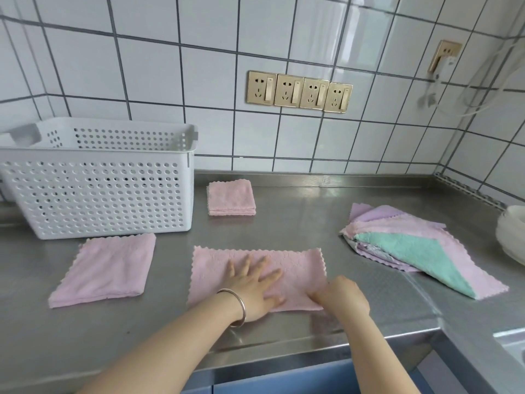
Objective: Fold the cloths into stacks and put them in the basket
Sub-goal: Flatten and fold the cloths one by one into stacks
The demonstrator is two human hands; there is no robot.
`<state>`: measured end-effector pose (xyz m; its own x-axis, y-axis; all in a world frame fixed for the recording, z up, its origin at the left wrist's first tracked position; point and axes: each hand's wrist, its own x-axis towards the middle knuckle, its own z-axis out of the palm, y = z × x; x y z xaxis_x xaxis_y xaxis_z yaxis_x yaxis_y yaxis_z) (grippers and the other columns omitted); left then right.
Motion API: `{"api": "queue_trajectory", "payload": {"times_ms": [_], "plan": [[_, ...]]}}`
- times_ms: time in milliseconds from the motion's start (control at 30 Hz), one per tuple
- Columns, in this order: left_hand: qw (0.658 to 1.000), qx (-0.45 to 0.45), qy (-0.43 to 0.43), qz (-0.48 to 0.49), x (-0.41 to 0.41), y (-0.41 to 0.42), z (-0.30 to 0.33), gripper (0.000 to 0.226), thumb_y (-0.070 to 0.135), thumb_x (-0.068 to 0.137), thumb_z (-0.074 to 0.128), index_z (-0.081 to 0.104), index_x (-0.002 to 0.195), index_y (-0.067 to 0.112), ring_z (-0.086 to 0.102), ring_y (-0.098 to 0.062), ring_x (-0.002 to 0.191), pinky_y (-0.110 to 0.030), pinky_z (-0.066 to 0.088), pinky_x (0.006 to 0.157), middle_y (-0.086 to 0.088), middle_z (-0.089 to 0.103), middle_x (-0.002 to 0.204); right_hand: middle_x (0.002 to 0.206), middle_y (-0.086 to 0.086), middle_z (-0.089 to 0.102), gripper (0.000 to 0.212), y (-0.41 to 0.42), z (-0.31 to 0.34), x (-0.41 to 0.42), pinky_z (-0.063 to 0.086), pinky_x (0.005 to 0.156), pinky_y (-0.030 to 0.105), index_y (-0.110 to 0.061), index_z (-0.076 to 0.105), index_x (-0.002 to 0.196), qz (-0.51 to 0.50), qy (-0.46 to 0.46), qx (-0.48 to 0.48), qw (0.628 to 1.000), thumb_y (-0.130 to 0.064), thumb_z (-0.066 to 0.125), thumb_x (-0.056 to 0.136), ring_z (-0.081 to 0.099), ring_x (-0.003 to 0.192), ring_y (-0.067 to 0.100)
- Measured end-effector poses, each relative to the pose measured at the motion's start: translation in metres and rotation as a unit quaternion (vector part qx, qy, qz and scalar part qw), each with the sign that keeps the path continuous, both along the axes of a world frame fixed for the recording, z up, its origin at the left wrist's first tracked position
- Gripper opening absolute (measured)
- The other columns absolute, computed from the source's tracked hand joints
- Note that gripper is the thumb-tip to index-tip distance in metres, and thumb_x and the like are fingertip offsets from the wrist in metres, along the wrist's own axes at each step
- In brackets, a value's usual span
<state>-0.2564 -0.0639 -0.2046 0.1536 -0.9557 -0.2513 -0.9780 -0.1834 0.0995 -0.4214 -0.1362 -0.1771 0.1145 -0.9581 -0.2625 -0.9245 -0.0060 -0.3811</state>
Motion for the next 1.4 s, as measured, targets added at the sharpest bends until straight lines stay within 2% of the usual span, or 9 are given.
{"api": "queue_trajectory", "payload": {"times_ms": [200,333,433,567,767,900,1033,1167,1400], "plan": [[0.961,-0.116,0.235,0.089,-0.001,-0.007,0.028,0.046,0.041,0.098,0.031,0.039,0.14,0.024,0.025,-0.018,0.142,-0.032,0.019,0.114,0.002,0.03,0.153,0.103,0.005,0.062,0.014,0.021,-0.006,0.023,0.036,0.064,0.028,-0.013,0.056,0.099,0.012,-0.049,-0.22,0.974,-0.014,0.051,0.086,0.061,0.093,0.029],[0.684,-0.197,0.654,0.256,-0.004,-0.011,0.039,0.024,0.016,0.095,0.047,0.064,0.108,0.006,0.068,-0.016,0.083,-0.025,0.052,0.075,-0.018,0.064,0.113,0.061,0.005,0.059,0.032,0.037,-0.005,0.047,0.032,0.039,0.028,-0.012,0.057,0.064,0.105,-0.056,-0.385,0.915,-0.001,0.079,0.043,0.057,0.052,0.029],[0.676,-0.227,0.637,0.293,0.005,-0.015,0.034,0.018,0.017,0.084,0.056,0.072,0.077,0.015,0.065,-0.025,0.07,-0.037,0.058,0.076,-0.015,0.069,0.081,0.057,0.003,0.053,0.039,0.045,-0.009,0.061,0.029,0.039,0.028,-0.014,0.054,0.059,0.154,-0.05,-0.407,0.899,0.0,0.081,0.034,0.051,0.048,0.027],[0.684,-0.237,0.599,0.343,0.018,-0.01,0.031,0.032,0.009,0.082,0.056,0.057,0.05,0.016,0.035,-0.019,0.046,-0.017,0.031,0.041,0.004,0.039,0.039,0.064,0.0,0.055,0.017,0.058,-0.014,0.074,0.022,0.049,0.028,-0.018,0.056,0.062,0.209,-0.066,-0.487,0.846,-0.003,0.062,0.056,0.046,0.053,0.023],[0.543,-0.144,0.71,0.425,0.025,0.003,0.036,0.037,0.026,0.088,0.061,0.043,0.06,0.01,0.039,-0.016,0.041,-0.014,0.036,0.032,-0.004,0.038,0.052,0.071,-0.002,0.057,0.014,0.064,-0.026,0.08,0.022,0.058,0.027,-0.021,0.057,0.068,0.277,-0.119,-0.537,0.788,-0.013,0.045,0.068,0.042,0.065,0.02],[0.584,-0.207,0.653,0.436,0.037,0.008,0.033,0.032,0.036,0.072,0.072,0.055,0.073,0.009,0.049,-0.02,0.057,-0.023,0.044,0.055,-0.008,0.054,0.055,0.083,0.0,0.062,0.018,0.066,-0.032,0.084,0.028,0.066,0.024,-0.02,0.049,0.08,0.327,-0.148,-0.525,0.772,-0.009,0.045,0.066,0.043,0.077,0.019],[0.747,-0.367,0.395,0.389,0.058,0.017,0.035,0.022,0.022,0.082,0.062,0.051,0.064,0.022,0.052,-0.023,0.067,-0.029,0.041,0.064,-0.002,0.058,0.069,0.111,0.003,0.065,0.048,0.055,-0.044,0.081,0.047,0.076,0.023,-0.016,0.052,0.107,0.301,-0.14,-0.456,0.826,-0.004,0.048,0.06,0.049,0.097,0.017],[0.804,-0.384,0.284,0.355,0.075,0.03,0.032,0.026,0.018,0.084,0.062,0.046,0.064,0.024,0.055,-0.025,0.069,-0.029,0.041,0.064,-0.003,0.061,0.072,0.112,0.0,0.067,0.064,0.053,-0.052,0.078,0.057,0.069,0.022,-0.018,0.063,0.106,0.327,-0.099,-0.351,0.872,-0.002,0.079,0.045,0.066,0.098,0.019],[0.851,-0.352,0.208,0.329,0.084,0.033,0.009,0.014,0.021,0.085,0.06,0.049,0.077,0.018,0.063,-0.036,0.077,-0.035,0.047,0.065,-0.014,0.069,0.081,0.111,-0.002,0.07,0.062,0.052,-0.061,0.082,0.056,0.071,0.02,-0.02,0.071,0.101,0.35,-0.076,-0.344,0.868,-0.01,0.086,0.042,0.069,0.099,0.015]]}}
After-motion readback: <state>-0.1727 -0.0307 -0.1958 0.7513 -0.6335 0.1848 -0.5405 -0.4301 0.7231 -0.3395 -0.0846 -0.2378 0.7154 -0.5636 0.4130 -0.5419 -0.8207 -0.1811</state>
